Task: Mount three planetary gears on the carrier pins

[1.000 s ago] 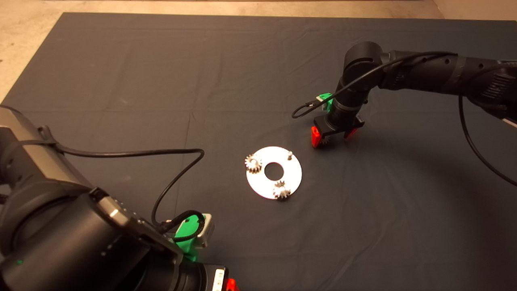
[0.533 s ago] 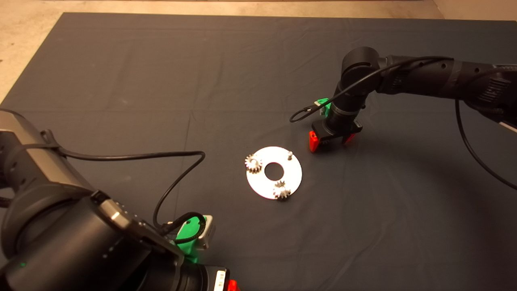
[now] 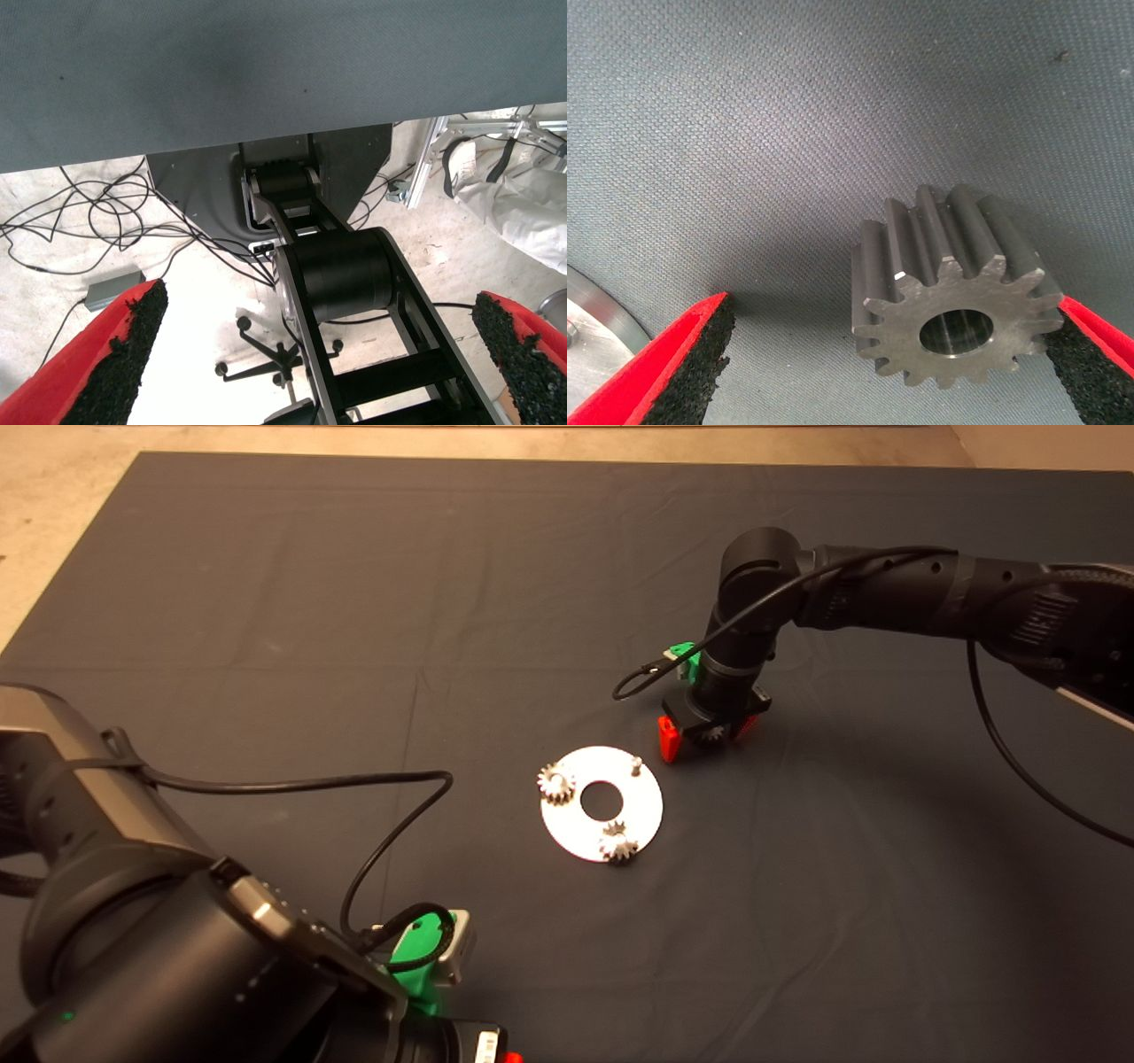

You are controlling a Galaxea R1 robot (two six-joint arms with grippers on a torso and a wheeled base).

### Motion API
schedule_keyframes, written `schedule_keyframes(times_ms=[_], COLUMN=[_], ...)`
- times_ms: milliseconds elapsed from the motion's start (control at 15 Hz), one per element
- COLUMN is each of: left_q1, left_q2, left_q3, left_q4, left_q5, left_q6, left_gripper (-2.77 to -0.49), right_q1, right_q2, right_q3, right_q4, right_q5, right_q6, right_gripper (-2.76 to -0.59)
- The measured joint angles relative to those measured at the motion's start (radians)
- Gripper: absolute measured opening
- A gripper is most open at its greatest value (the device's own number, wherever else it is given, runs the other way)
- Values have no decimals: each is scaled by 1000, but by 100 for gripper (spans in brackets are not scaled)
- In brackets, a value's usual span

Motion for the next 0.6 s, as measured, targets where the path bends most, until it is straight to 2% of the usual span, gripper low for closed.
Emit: schedule_keyframes(times_ms=[200,467,600], left_q1=[6,10,13], left_q2=[0,1,1], left_q3=[0,0,0], left_q4=[10,15,16], left_q5=[0,0,0], left_q6=[0,0,0], left_gripper=[-77,-77,-77], right_q1=[1,2,7], right_q2=[10,13,15], right_q3=[-14,-33,-51], right_q4=[3,10,11], right_q5=[-9,-11,-7], right_q6=[-13,-39,-56], right_gripper=[-88,-88,-88])
